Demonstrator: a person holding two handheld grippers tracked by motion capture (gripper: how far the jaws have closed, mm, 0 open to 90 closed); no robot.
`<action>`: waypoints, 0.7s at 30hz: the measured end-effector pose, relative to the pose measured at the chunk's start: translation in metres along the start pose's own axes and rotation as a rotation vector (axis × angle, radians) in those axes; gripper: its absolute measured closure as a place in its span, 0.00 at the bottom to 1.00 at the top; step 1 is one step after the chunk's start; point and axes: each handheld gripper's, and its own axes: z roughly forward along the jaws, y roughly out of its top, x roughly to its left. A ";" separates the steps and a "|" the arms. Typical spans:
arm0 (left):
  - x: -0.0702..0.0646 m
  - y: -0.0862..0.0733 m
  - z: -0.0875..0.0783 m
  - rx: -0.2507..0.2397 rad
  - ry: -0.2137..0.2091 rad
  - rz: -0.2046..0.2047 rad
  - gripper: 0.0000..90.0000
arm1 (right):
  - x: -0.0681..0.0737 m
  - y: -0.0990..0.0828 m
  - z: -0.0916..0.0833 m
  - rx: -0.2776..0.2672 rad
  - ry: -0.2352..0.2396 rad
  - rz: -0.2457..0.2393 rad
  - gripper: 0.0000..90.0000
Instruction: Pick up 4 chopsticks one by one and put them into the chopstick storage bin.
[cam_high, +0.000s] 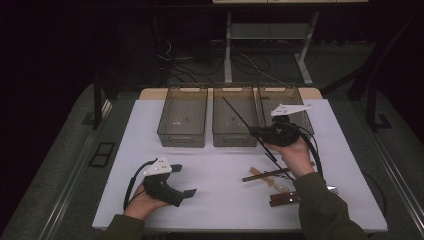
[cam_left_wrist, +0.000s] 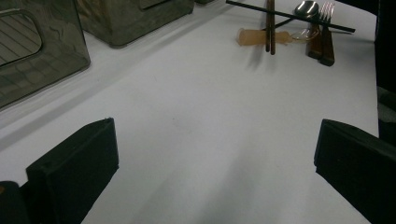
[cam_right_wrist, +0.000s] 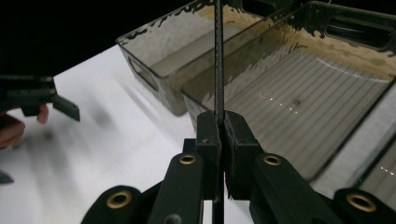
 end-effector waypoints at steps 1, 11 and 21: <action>0.000 0.000 0.000 -0.002 0.000 -0.005 0.00 | 0.000 0.002 0.002 -0.003 -0.001 0.002 0.95; -0.001 0.001 0.000 -0.003 -0.004 0.004 0.00 | 0.008 0.024 0.023 -0.017 0.002 -0.004 0.95; -0.002 0.000 0.002 0.009 -0.011 0.019 0.00 | 0.016 0.047 0.051 -0.033 -0.008 -0.002 0.95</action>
